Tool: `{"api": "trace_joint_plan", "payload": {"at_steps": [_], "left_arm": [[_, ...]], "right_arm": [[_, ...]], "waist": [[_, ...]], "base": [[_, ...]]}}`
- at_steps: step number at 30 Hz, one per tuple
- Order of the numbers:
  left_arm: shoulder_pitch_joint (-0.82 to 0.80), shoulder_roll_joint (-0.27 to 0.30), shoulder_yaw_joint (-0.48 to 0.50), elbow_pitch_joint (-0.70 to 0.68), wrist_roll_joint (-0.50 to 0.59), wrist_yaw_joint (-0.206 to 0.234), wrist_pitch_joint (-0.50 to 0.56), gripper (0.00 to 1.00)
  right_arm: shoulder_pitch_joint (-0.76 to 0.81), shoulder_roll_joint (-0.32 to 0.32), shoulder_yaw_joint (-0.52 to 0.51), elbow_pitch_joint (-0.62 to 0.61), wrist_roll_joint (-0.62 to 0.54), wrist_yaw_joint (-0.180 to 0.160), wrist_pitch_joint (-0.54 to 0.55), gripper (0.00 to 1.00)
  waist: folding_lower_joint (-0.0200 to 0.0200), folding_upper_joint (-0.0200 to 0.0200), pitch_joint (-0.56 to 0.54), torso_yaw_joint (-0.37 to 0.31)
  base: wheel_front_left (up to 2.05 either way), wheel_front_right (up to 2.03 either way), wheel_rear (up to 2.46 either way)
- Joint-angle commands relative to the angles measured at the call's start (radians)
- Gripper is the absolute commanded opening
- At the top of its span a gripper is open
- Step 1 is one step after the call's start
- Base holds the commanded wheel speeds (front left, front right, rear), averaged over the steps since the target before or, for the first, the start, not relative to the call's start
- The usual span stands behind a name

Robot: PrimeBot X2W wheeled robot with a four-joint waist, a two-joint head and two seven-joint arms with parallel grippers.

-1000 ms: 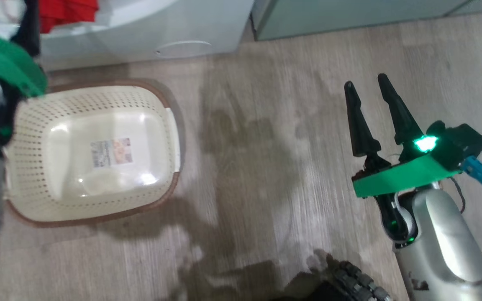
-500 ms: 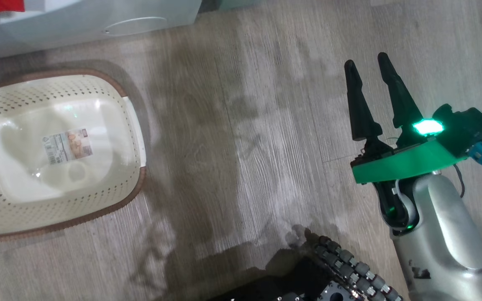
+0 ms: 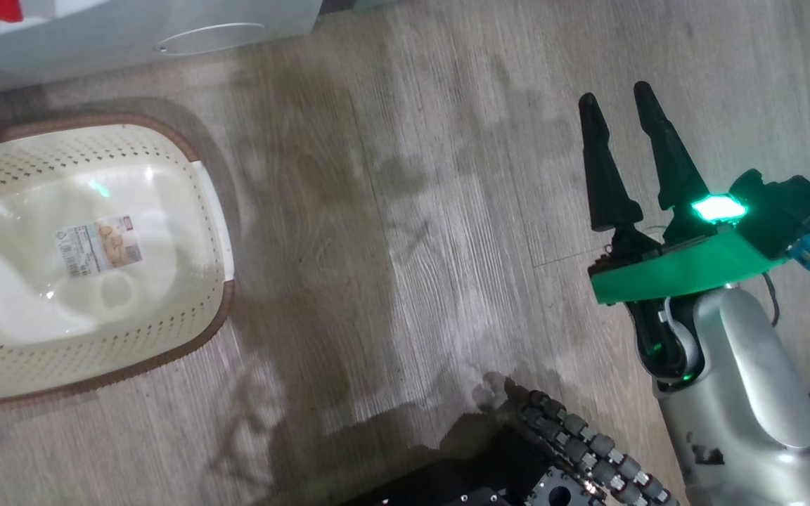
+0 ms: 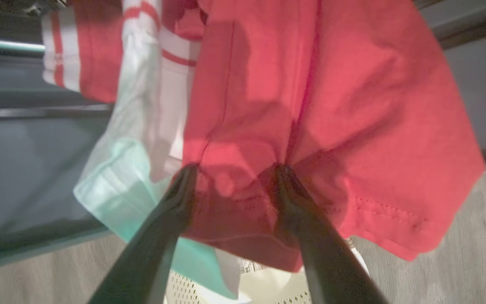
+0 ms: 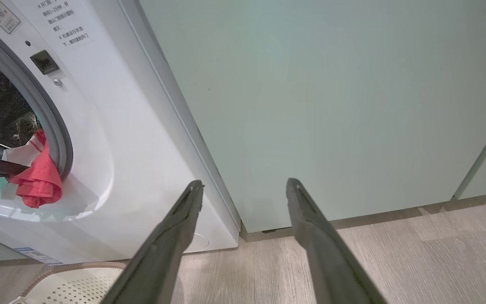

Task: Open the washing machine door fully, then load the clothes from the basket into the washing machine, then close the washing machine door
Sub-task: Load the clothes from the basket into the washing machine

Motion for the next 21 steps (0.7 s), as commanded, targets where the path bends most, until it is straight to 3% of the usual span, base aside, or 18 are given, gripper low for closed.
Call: {"api": "trace_joint_plan", "payload": {"at_steps": [1, 3, 4, 6, 11, 21], "left_arm": [[-0.034, 0.065, 0.025, -0.026, -0.009, 0.015, 0.029, 1.0], [-0.03, 0.073, 0.028, -0.029, -0.012, 0.028, 0.051, 1.0], [-0.027, 0.075, 0.03, -0.03, -0.015, 0.034, 0.058, 0.5], [-0.02, 0.082, 0.034, -0.037, -0.016, 0.042, 0.059, 0.0], [-0.009, 0.096, 0.037, -0.06, -0.013, 0.056, 0.057, 0.0], [-0.082, 0.081, 0.075, -0.112, 0.053, 0.13, -0.213, 0.0]], "right_arm": [[-0.001, -0.003, 0.02, -0.033, 0.009, 0.0, -0.009, 1.0], [-0.001, -0.003, 0.021, -0.035, 0.014, 0.0, -0.009, 1.0], [0.0, -0.003, 0.021, -0.035, 0.016, 0.0, -0.009, 1.0], [0.003, -0.003, 0.02, -0.035, 0.021, 0.0, -0.009, 1.0], [0.008, -0.003, 0.015, -0.036, 0.03, 0.0, -0.009, 1.0], [0.002, -0.003, 0.028, -0.049, 0.043, 0.0, -0.009, 1.0]], "waist": [[0.0, 0.0, 0.002, -0.007], [0.0, 0.0, 0.003, -0.013], [0.0, 0.0, 0.003, -0.016], [0.0, 0.0, 0.003, -0.021], [0.0, 0.0, 0.002, -0.026], [0.0, 0.0, 0.02, -0.037]], "base": [[0.0, 0.0, 0.0], [0.0, 0.0, 0.0], [0.0, 0.0, 0.0], [0.0, 0.0, 0.0], [0.0, 0.0, 0.0], [0.0, 0.0, 0.0]]}}
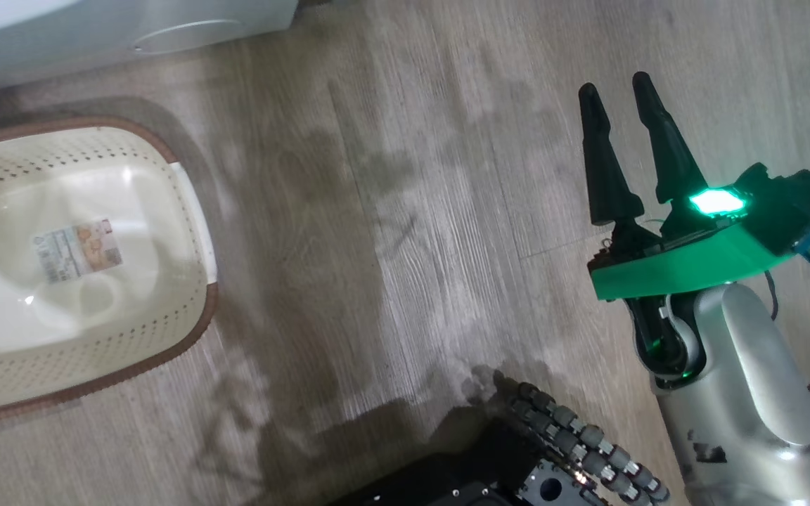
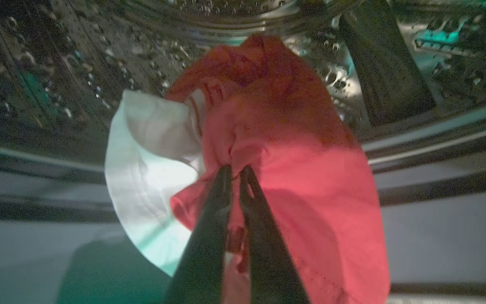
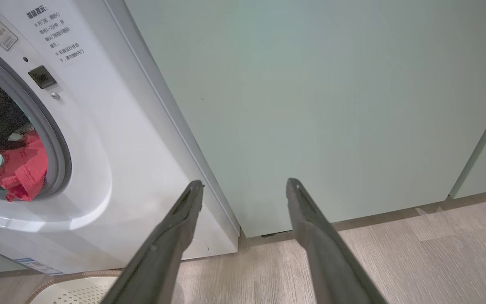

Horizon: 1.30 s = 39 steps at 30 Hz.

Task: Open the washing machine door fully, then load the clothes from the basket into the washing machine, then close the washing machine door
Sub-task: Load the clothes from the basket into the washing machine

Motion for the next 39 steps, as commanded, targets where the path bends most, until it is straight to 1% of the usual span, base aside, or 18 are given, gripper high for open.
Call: {"api": "trace_joint_plan", "payload": {"at_steps": [1, 7, 11, 19, 21, 24, 28, 30, 31, 32, 36, 39], "left_arm": [[-0.05, 0.049, 0.033, -0.036, 0.009, 0.009, -0.015, 0.0], [-0.139, 0.071, 0.05, -0.003, 0.051, 0.027, -0.166, 0.0], [-0.205, 0.09, 0.052, 0.015, 0.081, 0.024, -0.27, 0.0], [-0.331, 0.128, 0.035, 0.066, 0.146, -0.008, -0.502, 0.0], [-0.337, 0.127, 0.032, 0.101, 0.143, -0.013, -0.511, 0.0], [-0.337, 0.126, 0.025, 0.155, 0.135, -0.023, -0.486, 0.0], [-0.361, 0.126, 0.007, 0.183, 0.139, -0.037, -0.477, 0.0], [-0.376, 0.116, 0.003, 0.189, 0.134, -0.047, -0.485, 0.0], [-0.381, 0.111, -0.002, 0.194, 0.132, -0.053, -0.487, 0.16], [-0.386, 0.104, -0.003, 0.199, 0.125, -0.062, -0.485, 1.0], [-0.386, 0.077, -0.013, 0.219, 0.109, -0.076, -0.486, 1.0], [-0.368, 0.065, -0.02, 0.22, 0.108, -0.073, -0.494, 1.0]], "right_arm": [[0.011, -0.003, 0.019, -0.034, 0.009, 0.0, -0.009, 1.0], [0.014, -0.003, 0.032, -0.047, 0.039, 0.0, -0.009, 1.0], [0.021, -0.003, 0.045, -0.054, 0.063, 0.0, -0.009, 1.0], [0.023, -0.003, 0.077, -0.081, 0.106, 0.0, -0.009, 1.0], [0.024, -0.003, 0.08, -0.083, 0.112, 0.0, -0.009, 1.0], [0.024, -0.003, 0.082, -0.082, 0.114, 0.0, -0.009, 1.0], [0.016, -0.003, 0.08, -0.082, 0.111, 0.0, -0.009, 1.0], [0.011, -0.003, 0.08, -0.082, 0.11, 0.0, -0.009, 1.0], [0.008, -0.003, 0.078, -0.08, 0.109, 0.0, -0.009, 1.0], [0.006, -0.003, 0.077, -0.078, 0.108, 0.0, -0.009, 1.0], [0.001, -0.003, 0.068, -0.071, 0.101, 0.0, -0.009, 1.0], [0.004, -0.003, 0.06, -0.071, 0.093, 0.0, -0.009, 1.0]], "waist": [[0.0, 0.0, 0.01, -0.009], [0.0, 0.0, 0.064, -0.06], [0.0, 0.0, 0.103, -0.097], [0.0, 0.0, 0.177, -0.151], [0.0, 0.0, 0.188, -0.152], [0.0, 0.0, 0.194, -0.147], [0.0, 0.0, 0.198, -0.135], [0.0, 0.0, 0.197, -0.127], [0.0, 0.0, 0.195, -0.123], [0.0, 0.0, 0.194, -0.118], [0.0, 0.0, 0.181, -0.101], [0.0, 0.0, 0.166, -0.089]], "base": [[0.0, 0.0, 0.0], [0.0, 0.0, 0.0], [0.0, 0.0, 0.0], [0.0, 0.0, 0.0], [0.0, 0.0, 0.0], [0.0, 0.0, 0.0], [0.0, 0.0, 0.0], [0.0, 0.0, 0.0], [0.0, 0.0, 0.0], [0.0, 0.0, 0.0], [0.0, 0.0, 0.0], [0.0, 0.0, 0.0]]}}
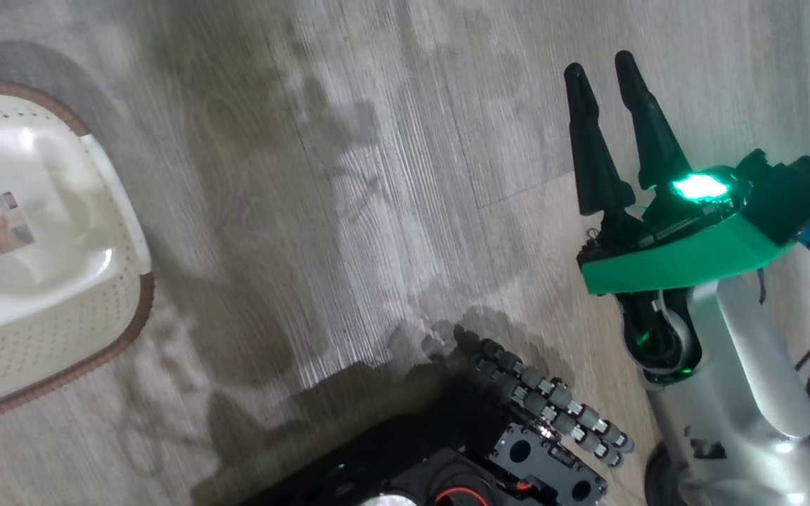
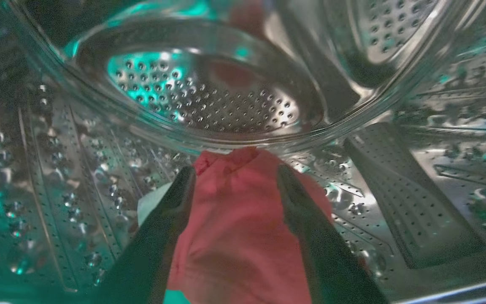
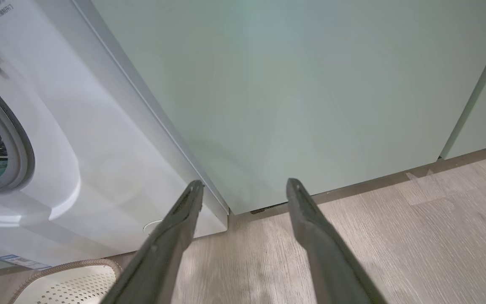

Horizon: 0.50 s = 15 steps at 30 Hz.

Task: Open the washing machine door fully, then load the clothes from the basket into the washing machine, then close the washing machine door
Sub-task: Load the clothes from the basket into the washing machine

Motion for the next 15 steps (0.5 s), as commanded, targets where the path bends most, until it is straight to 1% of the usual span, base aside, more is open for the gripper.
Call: {"api": "trace_joint_plan", "payload": {"at_steps": [1, 5, 9, 12, 13, 15], "left_arm": [[0.006, 0.029, 0.007, -0.038, -0.007, 0.002, -0.016, 1.0], [0.052, 0.01, 0.01, -0.064, -0.02, 0.011, -0.047, 1.0], [0.162, -0.024, 0.031, -0.137, -0.054, 0.033, -0.1, 1.0], [0.284, -0.045, 0.046, -0.227, -0.071, 0.06, -0.15, 1.0], [0.374, -0.063, 0.061, -0.301, -0.087, 0.081, -0.183, 1.0], [0.467, -0.082, 0.074, -0.38, -0.099, 0.106, -0.212, 1.0]], "right_arm": [[0.031, -0.005, 0.002, -0.022, -0.009, 0.0, -0.009, 1.0], [0.038, -0.005, -0.013, -0.02, -0.019, 0.0, -0.009, 1.0], [0.051, -0.005, -0.033, -0.016, -0.039, 0.0, -0.009, 1.0], [0.064, -0.005, -0.048, -0.013, -0.058, 0.0, -0.009, 1.0], [0.073, -0.005, -0.06, -0.013, -0.073, 0.0, -0.009, 1.0], [0.082, -0.005, -0.072, -0.012, -0.091, 0.0, -0.009, 1.0]], "waist": [[0.0, 0.0, -0.017, 0.013], [0.0, 0.0, -0.04, 0.031], [0.0, 0.0, -0.083, 0.06], [0.0, 0.0, -0.119, 0.087], [0.0, 0.0, -0.143, 0.107], [0.0, 0.0, -0.166, 0.13]], "base": [[0.0, 0.0, 0.0], [0.0, 0.0, 0.0], [0.0, 0.0, 0.0], [0.0, 0.0, 0.0], [0.0, 0.0, 0.0], [0.0, 0.0, 0.0]]}}
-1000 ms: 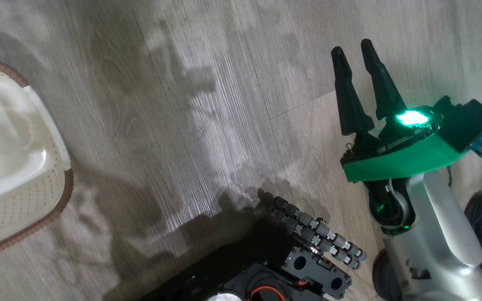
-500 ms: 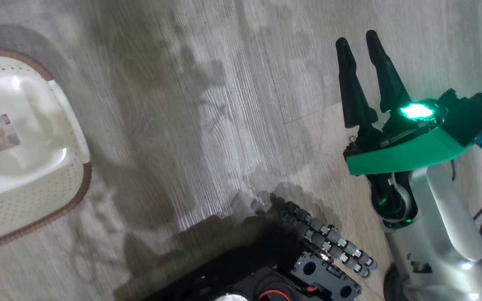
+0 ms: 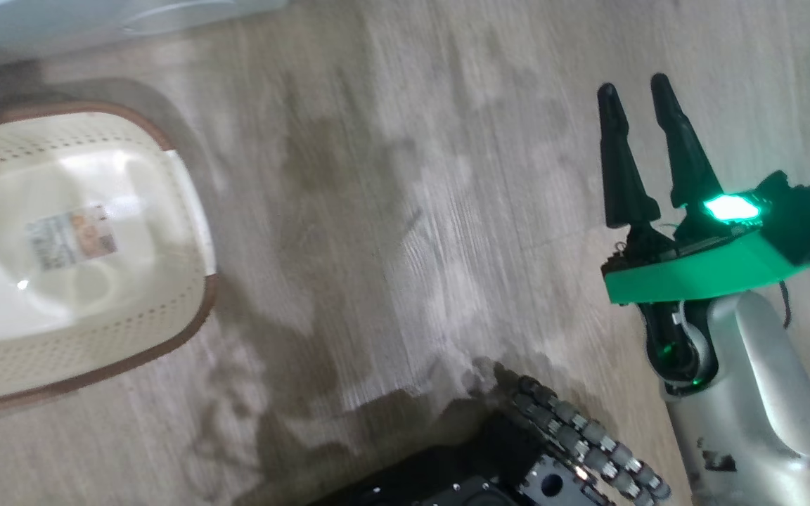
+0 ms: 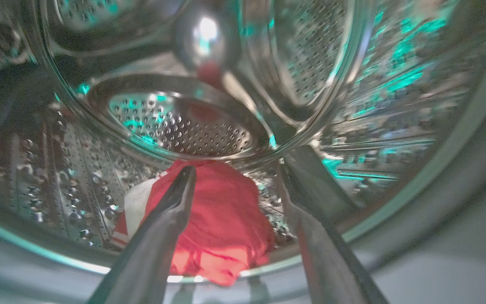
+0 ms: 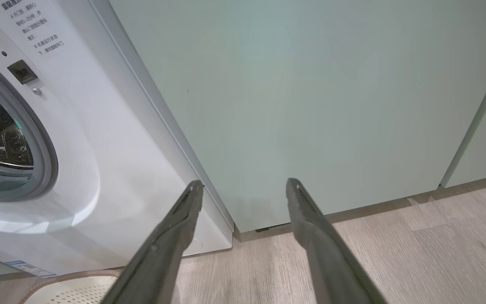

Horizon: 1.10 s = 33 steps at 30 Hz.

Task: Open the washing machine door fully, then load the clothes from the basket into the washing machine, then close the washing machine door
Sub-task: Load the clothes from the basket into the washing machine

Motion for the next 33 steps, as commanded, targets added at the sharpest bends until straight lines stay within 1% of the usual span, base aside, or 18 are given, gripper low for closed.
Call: {"api": "trace_joint_plan", "payload": {"at_steps": [1, 5, 9, 14, 18, 22, 32, 33], "left_arm": [[0.029, 0.038, 0.031, -0.067, -0.001, 0.011, -0.019, 1.0], [0.195, -0.001, 0.048, -0.231, -0.02, 0.05, -0.06, 1.0], [0.34, -0.032, 0.061, -0.357, -0.018, 0.087, -0.088, 1.0], [0.502, -0.08, 0.061, -0.472, 0.011, 0.122, -0.111, 1.0], [0.615, -0.123, 0.061, -0.521, 0.029, 0.131, -0.118, 1.0], [0.709, -0.163, 0.063, -0.553, 0.058, 0.127, -0.119, 1.0], [0.892, -0.267, 0.067, -0.536, 0.132, 0.06, -0.12, 1.0], [0.892, -0.267, 0.067, -0.536, 0.132, 0.06, -0.12, 1.0]], "right_arm": [[0.032, -0.004, 0.006, -0.025, -0.013, 0.0, -0.007, 1.0], [0.046, -0.004, -0.017, -0.022, -0.059, 0.0, -0.007, 1.0], [0.051, -0.004, -0.039, -0.017, -0.1, 0.0, -0.007, 1.0], [0.058, -0.004, -0.065, -0.01, -0.151, 0.0, -0.007, 1.0], [0.068, -0.004, -0.084, 0.005, -0.195, 0.0, -0.007, 1.0], [0.081, -0.004, -0.103, 0.01, -0.232, 0.0, 0.007, 1.0], [0.146, -0.004, -0.123, -0.01, -0.285, 0.0, 0.065, 1.0], [0.146, -0.004, -0.123, -0.01, -0.285, 0.0, 0.065, 1.0]], "waist": [[0.0, -0.0001, -0.04, 0.041], [0.0, -0.0001, -0.082, 0.089], [0.0, -0.0001, -0.123, 0.132], [0.0, -0.0001, -0.179, 0.18], [0.0, -0.0001, -0.233, 0.213], [0.0, -0.0001, -0.292, 0.241], [0.0, -0.0001, -0.446, 0.286], [0.0, -0.0001, -0.446, 0.286]], "base": [[0.0, 0.0, 0.0], [0.0, 0.0, 0.0], [0.0, 0.0, 0.0], [0.0, 0.0, 0.0], [0.0, 0.0, 0.0], [0.0, 0.0, 0.0], [0.0, 0.0, 0.0], [0.0, 0.0, 0.0]]}}
